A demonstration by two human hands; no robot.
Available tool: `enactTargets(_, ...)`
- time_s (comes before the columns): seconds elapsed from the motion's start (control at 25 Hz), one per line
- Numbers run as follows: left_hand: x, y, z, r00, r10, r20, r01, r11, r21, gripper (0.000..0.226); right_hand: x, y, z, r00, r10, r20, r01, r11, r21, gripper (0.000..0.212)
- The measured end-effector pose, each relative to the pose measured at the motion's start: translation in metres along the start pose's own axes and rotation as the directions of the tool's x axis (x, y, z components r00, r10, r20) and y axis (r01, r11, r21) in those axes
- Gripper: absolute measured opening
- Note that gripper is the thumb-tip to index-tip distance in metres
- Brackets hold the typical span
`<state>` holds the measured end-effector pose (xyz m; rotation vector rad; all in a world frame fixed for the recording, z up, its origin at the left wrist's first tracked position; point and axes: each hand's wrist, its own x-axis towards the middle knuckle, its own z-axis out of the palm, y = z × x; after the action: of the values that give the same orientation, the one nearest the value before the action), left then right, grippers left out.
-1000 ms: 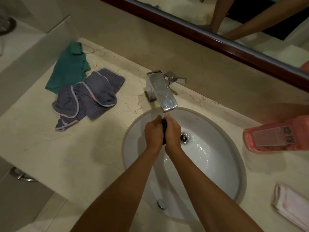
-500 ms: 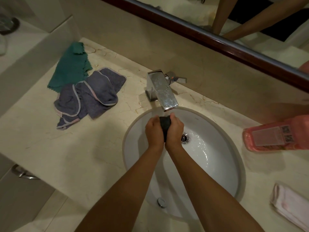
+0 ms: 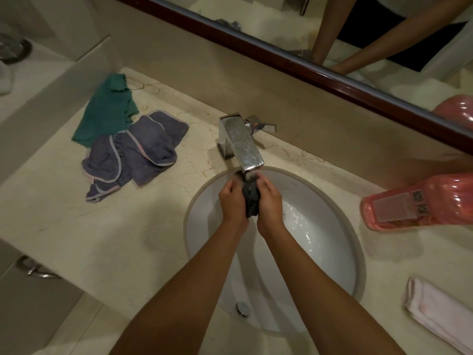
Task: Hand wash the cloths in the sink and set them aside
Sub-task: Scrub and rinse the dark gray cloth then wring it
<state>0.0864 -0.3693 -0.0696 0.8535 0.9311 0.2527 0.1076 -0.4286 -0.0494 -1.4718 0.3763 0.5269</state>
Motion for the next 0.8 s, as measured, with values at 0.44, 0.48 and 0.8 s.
enactTargets(0.44,-0.002,0.009,0.004,0.999,-0.026,-0.04,0.025,0.999,-0.026,0.04,0.022,-0.083,0.001,0.96,-0.259,0.103,0.268,0.96,-0.081,0.05)
enactTargets(0.48,-0.001,0.011,0.003,0.999,-0.021,-0.042,0.02,1.0,-0.024,0.039,0.023,-0.085,0.004,0.958,-0.263,0.11,0.272,0.959,-0.075,0.051)
enactTargets(0.8,-0.004,0.015,-0.003,0.999,-0.013,-0.04,0.013,1.0,0.001,0.034,0.01,-0.067,0.006,0.94,-0.321,0.114,0.323,0.946,0.003,0.048)
